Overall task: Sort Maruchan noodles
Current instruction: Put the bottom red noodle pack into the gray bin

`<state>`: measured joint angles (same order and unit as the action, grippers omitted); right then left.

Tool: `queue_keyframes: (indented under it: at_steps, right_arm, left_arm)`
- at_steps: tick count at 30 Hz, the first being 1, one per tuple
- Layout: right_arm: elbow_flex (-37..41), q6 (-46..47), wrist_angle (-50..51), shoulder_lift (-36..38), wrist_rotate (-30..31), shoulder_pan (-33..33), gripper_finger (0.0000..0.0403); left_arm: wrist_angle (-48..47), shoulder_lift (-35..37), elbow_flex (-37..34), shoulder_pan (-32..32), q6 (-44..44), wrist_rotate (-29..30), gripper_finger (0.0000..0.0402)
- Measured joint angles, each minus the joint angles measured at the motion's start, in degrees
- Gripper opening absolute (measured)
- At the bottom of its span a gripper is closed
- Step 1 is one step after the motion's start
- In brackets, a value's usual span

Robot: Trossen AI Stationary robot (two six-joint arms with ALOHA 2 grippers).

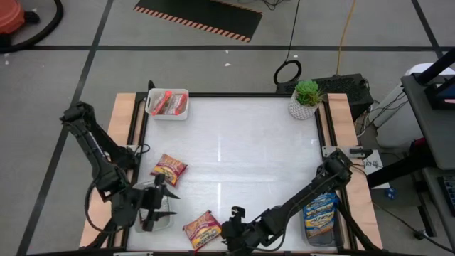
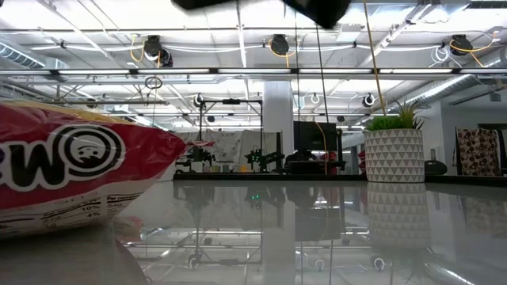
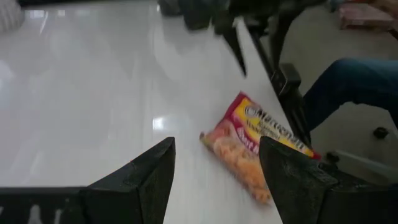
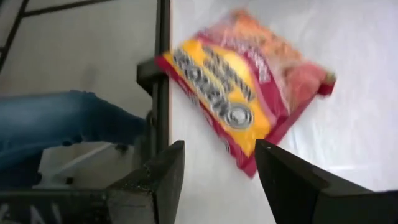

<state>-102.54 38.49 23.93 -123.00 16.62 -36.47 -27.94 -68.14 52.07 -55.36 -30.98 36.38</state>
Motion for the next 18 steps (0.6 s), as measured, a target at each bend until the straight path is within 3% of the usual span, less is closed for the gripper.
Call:
queue_keyframes:
  at_steps: [7,14,18]
  right_arm:
    - [7.19,4.98,-5.42,0.0,-3.26,1.05,0.0194]
    - [11.95,4.53,-13.66,-0.45,-5.11,2.05,0.0248]
    - [14.65,3.77,-19.69,-1.82,-9.68,3.38,0.0259]
  left_arm:
    - [4.71,0.0,0.0,1.82,6.93,-0.18,0.0237]
    - [4.2,0.0,0.0,3.2,8.12,-0.33,0.0237]
    - [4.21,0.0,0.0,4.16,7.85,-0.35,0.0237]
